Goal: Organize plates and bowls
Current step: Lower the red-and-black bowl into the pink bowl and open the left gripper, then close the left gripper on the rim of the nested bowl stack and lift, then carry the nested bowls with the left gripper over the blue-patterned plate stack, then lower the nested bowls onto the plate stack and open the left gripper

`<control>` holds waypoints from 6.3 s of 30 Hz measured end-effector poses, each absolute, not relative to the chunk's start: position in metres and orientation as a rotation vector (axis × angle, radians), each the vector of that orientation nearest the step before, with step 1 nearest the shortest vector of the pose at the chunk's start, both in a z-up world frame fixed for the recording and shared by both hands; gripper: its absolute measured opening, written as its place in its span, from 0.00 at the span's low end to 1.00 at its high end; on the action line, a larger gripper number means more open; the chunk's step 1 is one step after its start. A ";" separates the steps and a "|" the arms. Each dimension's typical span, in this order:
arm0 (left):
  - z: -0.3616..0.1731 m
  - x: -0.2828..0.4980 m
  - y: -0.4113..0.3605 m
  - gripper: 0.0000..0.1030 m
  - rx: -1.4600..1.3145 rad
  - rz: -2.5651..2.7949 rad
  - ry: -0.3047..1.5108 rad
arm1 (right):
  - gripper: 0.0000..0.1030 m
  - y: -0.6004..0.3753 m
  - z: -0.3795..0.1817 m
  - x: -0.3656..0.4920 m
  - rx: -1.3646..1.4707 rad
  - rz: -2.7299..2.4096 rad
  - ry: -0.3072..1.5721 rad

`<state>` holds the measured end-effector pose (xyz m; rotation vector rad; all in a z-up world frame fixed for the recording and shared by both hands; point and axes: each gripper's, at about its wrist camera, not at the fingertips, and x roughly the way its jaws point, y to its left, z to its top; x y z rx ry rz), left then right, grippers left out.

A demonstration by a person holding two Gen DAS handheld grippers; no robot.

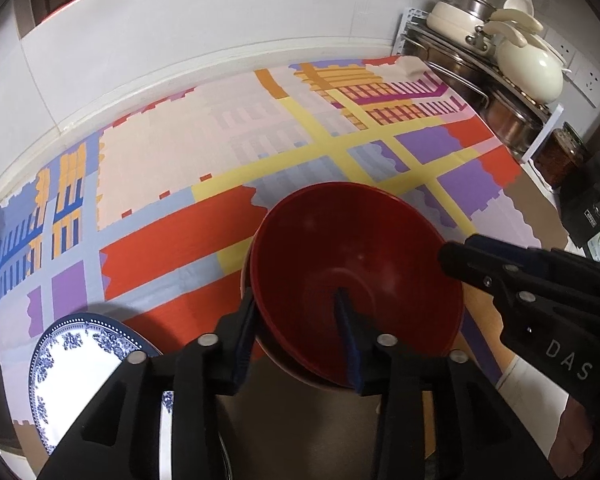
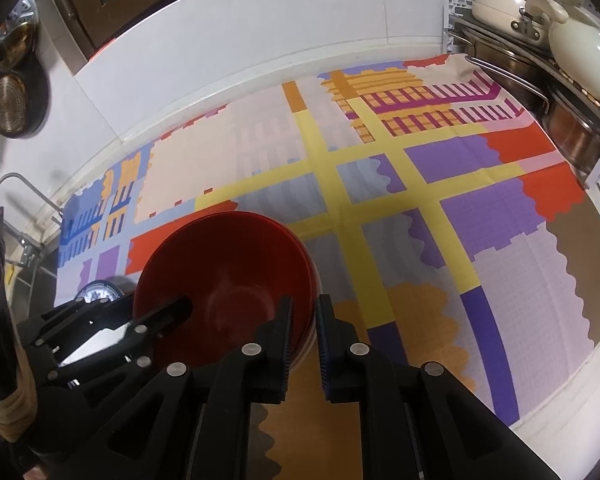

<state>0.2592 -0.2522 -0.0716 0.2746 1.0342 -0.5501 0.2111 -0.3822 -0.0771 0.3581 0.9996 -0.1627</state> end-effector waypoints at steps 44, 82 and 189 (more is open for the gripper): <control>-0.096 0.285 -0.239 0.50 0.262 -0.446 1.113 | 0.26 -0.384 -0.099 0.229 0.418 -0.170 1.043; -0.085 0.271 -0.235 0.27 0.124 -0.403 1.168 | 0.23 -0.378 -0.094 0.227 0.440 -0.163 1.117; -0.015 0.129 0.027 0.84 0.050 -0.091 0.706 | 0.80 -0.170 -0.017 0.121 0.131 -0.054 0.676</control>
